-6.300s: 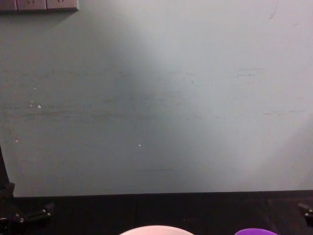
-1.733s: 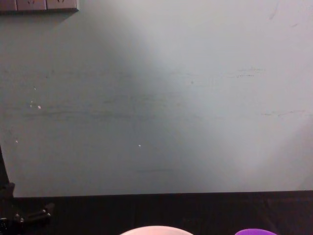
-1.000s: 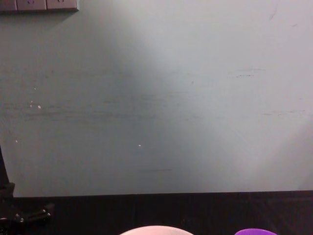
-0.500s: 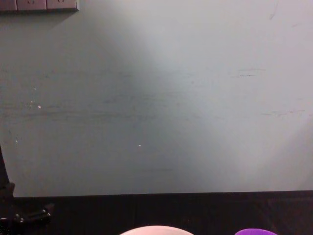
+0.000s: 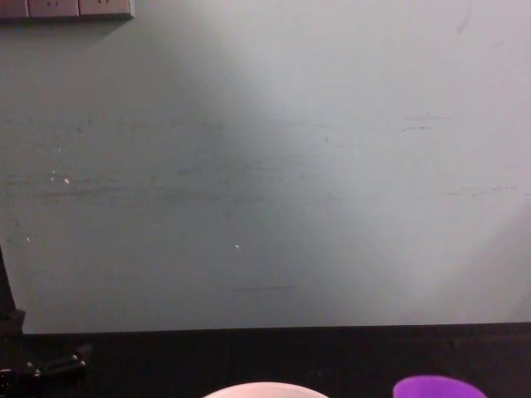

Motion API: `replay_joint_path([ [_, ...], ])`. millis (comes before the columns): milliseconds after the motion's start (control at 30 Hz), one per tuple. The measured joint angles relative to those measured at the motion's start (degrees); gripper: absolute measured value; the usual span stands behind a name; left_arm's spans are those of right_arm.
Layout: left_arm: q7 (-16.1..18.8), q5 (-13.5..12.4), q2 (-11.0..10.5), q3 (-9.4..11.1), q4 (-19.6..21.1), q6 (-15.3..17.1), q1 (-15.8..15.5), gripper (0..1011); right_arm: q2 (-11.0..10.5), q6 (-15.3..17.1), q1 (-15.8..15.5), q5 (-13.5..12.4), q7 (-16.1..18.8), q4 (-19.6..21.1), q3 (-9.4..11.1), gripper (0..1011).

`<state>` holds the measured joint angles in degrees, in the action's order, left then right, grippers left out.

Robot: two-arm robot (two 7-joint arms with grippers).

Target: Pick up the cup and pour the mung beans from the cup into the bowl.

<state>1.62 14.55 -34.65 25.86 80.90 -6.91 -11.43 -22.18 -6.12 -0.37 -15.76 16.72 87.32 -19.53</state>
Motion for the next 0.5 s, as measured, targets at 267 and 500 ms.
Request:
replay_joint_path([
  [267, 0.00, -0.01, 0.00, 0.00, 0.00, 0.00, 0.00, 1000, -1.03, 4.99, -0.94, -0.57, 0.33, 7.00, 2.62, 726],
  [500, 0.00, 0.00, 0.00, 0.00, 0.00, 0.00, 0.00, 1000, -1.79, 13.64, -0.02, -2.10, 0.42, 13.44, 4.55, 726],
])
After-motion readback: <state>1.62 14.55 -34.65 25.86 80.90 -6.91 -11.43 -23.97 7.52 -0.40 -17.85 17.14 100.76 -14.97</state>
